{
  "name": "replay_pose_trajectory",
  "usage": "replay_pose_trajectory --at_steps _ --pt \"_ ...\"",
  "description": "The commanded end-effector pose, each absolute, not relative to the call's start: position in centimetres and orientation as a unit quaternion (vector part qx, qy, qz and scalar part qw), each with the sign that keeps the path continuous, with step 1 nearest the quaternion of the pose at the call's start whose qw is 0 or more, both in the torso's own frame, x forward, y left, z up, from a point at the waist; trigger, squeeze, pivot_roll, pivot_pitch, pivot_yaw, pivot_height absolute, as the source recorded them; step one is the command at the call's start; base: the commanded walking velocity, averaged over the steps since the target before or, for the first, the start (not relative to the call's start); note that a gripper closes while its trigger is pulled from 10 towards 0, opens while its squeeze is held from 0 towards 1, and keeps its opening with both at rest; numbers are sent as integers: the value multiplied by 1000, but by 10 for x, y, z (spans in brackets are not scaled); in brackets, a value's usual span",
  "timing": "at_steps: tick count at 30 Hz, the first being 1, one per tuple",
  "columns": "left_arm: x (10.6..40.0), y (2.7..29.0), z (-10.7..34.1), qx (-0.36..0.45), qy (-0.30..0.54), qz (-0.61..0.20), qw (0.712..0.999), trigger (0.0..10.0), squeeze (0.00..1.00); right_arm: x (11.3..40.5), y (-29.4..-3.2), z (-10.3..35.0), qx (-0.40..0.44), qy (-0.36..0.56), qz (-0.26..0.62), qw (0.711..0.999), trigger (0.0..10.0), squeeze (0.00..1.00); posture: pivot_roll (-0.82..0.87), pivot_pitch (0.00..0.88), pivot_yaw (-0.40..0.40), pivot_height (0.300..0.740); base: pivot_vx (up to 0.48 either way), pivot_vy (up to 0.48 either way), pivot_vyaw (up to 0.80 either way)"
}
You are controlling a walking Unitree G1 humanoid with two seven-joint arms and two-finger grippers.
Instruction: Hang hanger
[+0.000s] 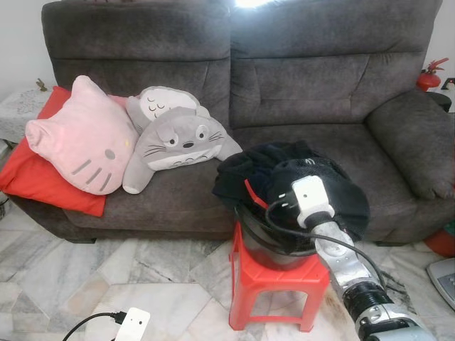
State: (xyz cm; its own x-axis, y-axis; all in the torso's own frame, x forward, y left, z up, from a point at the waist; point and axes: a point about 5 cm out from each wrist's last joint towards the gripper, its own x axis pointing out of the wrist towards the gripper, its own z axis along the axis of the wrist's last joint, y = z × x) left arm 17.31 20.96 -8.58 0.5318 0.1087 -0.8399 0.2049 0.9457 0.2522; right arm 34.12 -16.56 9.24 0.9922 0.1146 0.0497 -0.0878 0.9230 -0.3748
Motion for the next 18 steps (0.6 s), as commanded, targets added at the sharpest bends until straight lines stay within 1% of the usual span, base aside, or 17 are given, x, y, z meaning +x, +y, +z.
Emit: replay_pose_trajectory --at_steps 1,6,7,8,18 --pt "174 208 -86 166 482 -32 860 10000 0 343 -164 95 -193 -41 52 979 10000 0 -201 0 39 727 0 0 0" --pt "175 208 -85 166 481 -32 860 10000 0 342 -162 92 -192 -38 55 979 10000 0 -200 0 39 727 0 0 0" --pt "175 208 -85 166 481 -32 860 10000 0 341 -162 90 -192 -36 55 979 1882 0 -200 0 39 727 0 0 0" --pt "175 207 -85 166 481 -32 860 10000 0 340 -161 88 -194 -32 56 979 0 0 -200 0 39 727 0 0 0" --pt "176 208 -85 167 479 -33 861 10000 0 339 -163 85 -192 -26 52 980 0 0 -199 0 41 727 0 0 0"
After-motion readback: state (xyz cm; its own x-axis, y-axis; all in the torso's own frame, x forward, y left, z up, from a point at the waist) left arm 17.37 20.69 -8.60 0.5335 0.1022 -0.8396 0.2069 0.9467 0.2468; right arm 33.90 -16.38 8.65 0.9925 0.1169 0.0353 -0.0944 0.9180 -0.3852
